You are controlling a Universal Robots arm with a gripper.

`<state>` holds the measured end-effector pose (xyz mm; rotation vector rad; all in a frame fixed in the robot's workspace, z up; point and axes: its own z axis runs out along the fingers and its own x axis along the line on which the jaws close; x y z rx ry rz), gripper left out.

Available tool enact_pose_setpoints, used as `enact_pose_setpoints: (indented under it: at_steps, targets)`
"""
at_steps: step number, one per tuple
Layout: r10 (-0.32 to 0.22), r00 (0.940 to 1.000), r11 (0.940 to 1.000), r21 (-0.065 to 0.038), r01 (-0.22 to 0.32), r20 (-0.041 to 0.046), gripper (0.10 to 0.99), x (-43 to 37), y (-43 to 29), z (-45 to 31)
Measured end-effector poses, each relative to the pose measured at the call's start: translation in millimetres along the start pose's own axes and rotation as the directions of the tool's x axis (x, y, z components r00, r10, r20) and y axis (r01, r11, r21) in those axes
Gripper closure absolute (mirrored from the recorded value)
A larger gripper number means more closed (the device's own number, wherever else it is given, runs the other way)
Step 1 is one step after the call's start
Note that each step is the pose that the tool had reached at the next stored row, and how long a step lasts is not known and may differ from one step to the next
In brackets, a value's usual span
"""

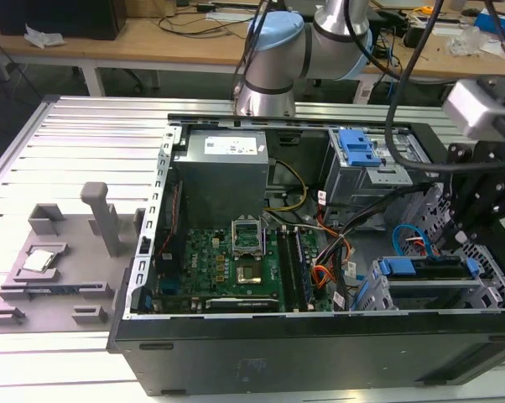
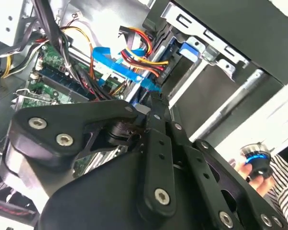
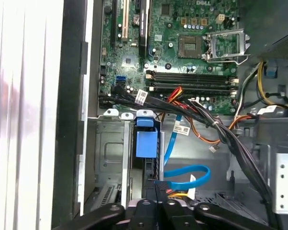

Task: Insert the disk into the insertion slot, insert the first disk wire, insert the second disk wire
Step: 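Insert the second disk wire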

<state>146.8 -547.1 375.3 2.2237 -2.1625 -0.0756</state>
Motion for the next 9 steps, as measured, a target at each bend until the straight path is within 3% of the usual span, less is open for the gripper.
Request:
enact_pose_setpoints:
  at_steps: [1, 3, 9]
  targets:
    - [0.0, 1.0, 1.0, 0.0, 0.0, 0.0, 0.98, -0.1, 0.4, -6.7]
    - [0.0, 1.0, 1.0, 0.0, 0.0, 0.0, 0.98, -0.1, 0.8, -12.2]
    - [0.0, 1.0, 1.0, 0.0, 0.0, 0.0002, 0.98, -0.1, 0.8, -13.1]
